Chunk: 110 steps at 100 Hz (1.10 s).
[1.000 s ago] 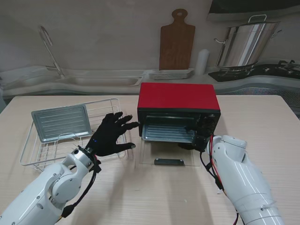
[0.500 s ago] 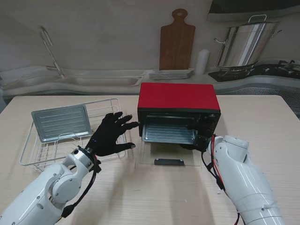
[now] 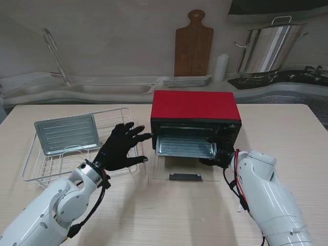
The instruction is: Slide the trays into the oven
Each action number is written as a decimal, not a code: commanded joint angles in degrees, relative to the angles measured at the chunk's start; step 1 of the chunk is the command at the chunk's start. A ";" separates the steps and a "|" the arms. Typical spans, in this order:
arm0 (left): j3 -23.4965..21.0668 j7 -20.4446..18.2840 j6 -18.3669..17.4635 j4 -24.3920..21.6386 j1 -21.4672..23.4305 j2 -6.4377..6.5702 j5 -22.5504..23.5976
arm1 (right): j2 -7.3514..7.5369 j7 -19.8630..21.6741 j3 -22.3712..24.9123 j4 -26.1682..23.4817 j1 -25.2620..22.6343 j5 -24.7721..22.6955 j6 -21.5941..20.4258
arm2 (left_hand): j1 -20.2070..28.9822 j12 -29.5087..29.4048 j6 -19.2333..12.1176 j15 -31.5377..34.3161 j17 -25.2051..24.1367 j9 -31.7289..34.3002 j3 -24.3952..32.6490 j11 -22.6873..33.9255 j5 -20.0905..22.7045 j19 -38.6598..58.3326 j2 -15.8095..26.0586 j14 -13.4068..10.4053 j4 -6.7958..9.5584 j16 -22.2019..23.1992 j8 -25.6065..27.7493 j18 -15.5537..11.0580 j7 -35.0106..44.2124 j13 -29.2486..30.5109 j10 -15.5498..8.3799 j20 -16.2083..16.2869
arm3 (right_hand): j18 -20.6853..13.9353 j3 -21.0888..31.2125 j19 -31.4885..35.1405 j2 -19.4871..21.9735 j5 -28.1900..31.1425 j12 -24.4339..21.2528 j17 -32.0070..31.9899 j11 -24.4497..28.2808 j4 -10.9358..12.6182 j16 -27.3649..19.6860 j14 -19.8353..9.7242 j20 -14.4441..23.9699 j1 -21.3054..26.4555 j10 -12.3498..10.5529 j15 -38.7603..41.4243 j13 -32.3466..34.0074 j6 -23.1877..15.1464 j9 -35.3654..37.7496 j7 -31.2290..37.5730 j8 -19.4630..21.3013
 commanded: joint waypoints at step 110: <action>-0.52 -0.16 -0.11 -0.78 0.86 -0.45 -0.03 | 1.39 5.35 3.19 -2.97 -3.89 -1.31 3.05 | -0.94 -0.84 -0.25 -0.45 -0.69 -1.76 -1.29 0.29 -0.51 -2.47 1.79 -1.13 -0.19 -0.58 0.29 -1.46 0.10 -1.51 -0.47 -0.76 | 5.60 -4.06 1.96 1.68 -1.87 -1.01 6.22 -1.93 2.71 -0.69 3.46 -3.35 -3.27 3.02 -0.14 3.24 1.36 1.37 -2.15 -2.79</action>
